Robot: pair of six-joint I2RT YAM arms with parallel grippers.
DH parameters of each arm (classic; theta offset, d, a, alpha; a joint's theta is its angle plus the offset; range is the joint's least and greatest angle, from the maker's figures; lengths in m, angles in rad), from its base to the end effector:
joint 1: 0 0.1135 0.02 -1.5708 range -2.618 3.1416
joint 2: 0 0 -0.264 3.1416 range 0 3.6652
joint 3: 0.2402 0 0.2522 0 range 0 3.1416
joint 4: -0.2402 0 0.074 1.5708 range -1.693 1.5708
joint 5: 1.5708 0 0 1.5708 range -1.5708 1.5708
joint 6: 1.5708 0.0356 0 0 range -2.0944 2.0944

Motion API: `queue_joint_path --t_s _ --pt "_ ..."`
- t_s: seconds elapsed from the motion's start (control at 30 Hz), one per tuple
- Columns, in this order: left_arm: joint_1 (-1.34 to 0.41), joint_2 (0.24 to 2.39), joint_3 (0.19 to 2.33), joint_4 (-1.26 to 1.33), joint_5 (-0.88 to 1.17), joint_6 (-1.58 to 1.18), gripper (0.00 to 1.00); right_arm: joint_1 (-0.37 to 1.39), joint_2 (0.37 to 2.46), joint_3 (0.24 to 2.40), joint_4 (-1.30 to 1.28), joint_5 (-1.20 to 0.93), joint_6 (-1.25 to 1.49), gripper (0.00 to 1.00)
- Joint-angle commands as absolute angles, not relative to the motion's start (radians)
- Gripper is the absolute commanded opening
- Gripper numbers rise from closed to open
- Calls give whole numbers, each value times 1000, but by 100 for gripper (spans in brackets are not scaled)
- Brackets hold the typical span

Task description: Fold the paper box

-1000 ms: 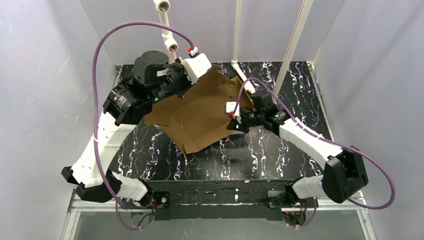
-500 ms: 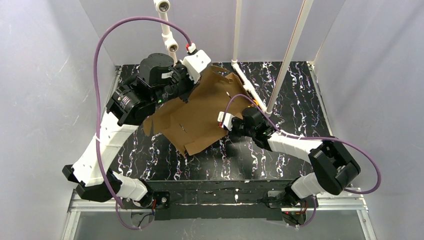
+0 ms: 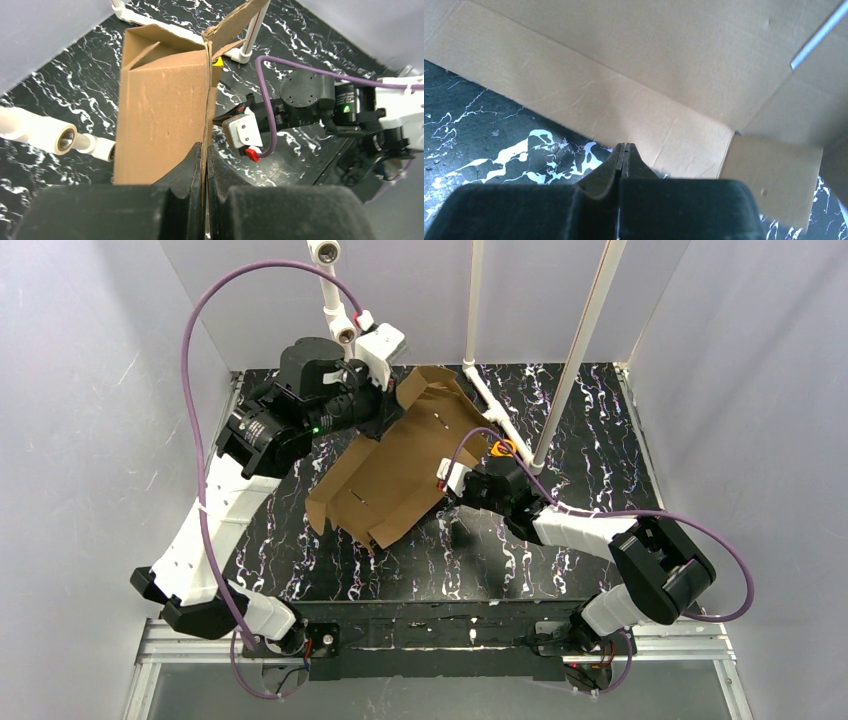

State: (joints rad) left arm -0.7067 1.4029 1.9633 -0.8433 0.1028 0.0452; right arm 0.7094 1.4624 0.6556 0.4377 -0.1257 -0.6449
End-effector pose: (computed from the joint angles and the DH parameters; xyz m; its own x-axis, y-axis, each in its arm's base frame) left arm 0.1927 -0.1694 0.5243 -0.1795 0.2124 -0.9606 0.7297 0.6836 0.0148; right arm 0.2294 0.2028 0.2011 0.2230 -0.5945 -0.7725 -0.7519 0.3995 -0.5245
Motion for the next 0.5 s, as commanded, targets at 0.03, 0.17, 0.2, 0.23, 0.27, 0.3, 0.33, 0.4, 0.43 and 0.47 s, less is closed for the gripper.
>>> queue_joint_path --t_s 0.03,0.17,0.2,0.23,0.27,0.3,0.33,0.4,0.43,0.47 --pt "-603 1370 1942 -773 265 -126 0 713 1460 640 501 -132 -618 3" --pt "-547 1361 1917 -762 316 -168 0 682 1436 648 476 -198 -574 6" --pt "-541 1359 1915 -761 327 -176 0 669 1421 657 462 -228 -556 8" --pt "-535 1357 1913 -761 336 -182 0 656 1404 670 441 -277 -539 10" --pt "-533 1355 1913 -761 343 -186 0 643 1389 687 409 -315 -523 12" --pt "-530 1355 1912 -761 351 -188 0 630 1377 712 367 -367 -506 14" --pt "-527 1354 1910 -761 356 -189 0 616 1367 745 309 -426 -500 18" --pt "-524 1351 1904 -757 364 -190 0 592 1354 819 170 -546 -513 23" --pt "-522 1349 1899 -755 366 -189 0 580 1346 856 98 -600 -528 27" --pt "-522 1345 1890 -754 368 -185 0 561 1339 899 -13 -663 -551 31"
